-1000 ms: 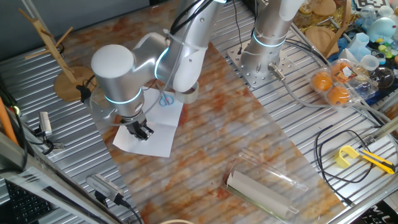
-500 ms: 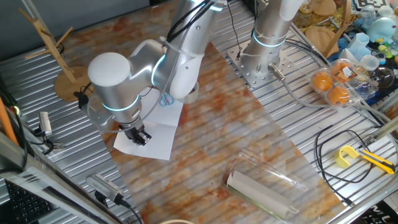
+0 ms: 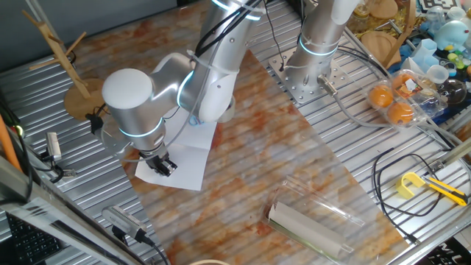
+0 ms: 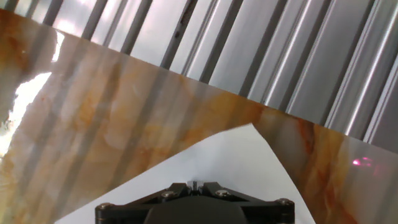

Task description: Unfold a piece of paper

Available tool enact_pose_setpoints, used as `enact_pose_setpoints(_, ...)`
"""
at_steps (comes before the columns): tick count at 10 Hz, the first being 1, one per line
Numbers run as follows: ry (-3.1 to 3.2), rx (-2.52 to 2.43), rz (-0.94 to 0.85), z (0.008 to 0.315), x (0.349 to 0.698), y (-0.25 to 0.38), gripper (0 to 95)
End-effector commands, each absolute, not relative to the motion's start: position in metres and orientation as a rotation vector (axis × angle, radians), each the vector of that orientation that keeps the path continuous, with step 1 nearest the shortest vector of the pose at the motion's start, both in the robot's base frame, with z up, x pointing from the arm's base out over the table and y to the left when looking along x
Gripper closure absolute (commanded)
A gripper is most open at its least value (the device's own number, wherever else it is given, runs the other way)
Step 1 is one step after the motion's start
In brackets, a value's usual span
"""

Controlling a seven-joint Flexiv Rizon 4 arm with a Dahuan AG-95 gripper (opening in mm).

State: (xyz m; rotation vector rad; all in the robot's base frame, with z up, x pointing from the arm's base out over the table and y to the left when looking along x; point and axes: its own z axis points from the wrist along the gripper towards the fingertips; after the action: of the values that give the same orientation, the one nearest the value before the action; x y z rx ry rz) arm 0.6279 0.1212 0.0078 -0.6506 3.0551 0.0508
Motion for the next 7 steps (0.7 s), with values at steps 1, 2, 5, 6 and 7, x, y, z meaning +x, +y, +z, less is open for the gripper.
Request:
enact_pose_setpoints(1, 3.054, -0.651, 0.05, 0.0075, 0.6274, 0.1209, 95.0)
enact_pose_setpoints(2, 3.054, -0.653, 0.05, 0.0075, 0.6274, 0.1209, 95.0)
enact_pose_setpoints(5, 3.057, -0.693, 0.051, 0.0084, 0.6274, 0.1209, 95.0)
enact_pose_setpoints(6, 3.061, -0.701, 0.053, 0.0082, 0.627, 0.1209, 95.0)
enact_pose_setpoints(7, 3.07, -0.705, 0.056, 0.008, 0.6264, 0.1212, 95.0)
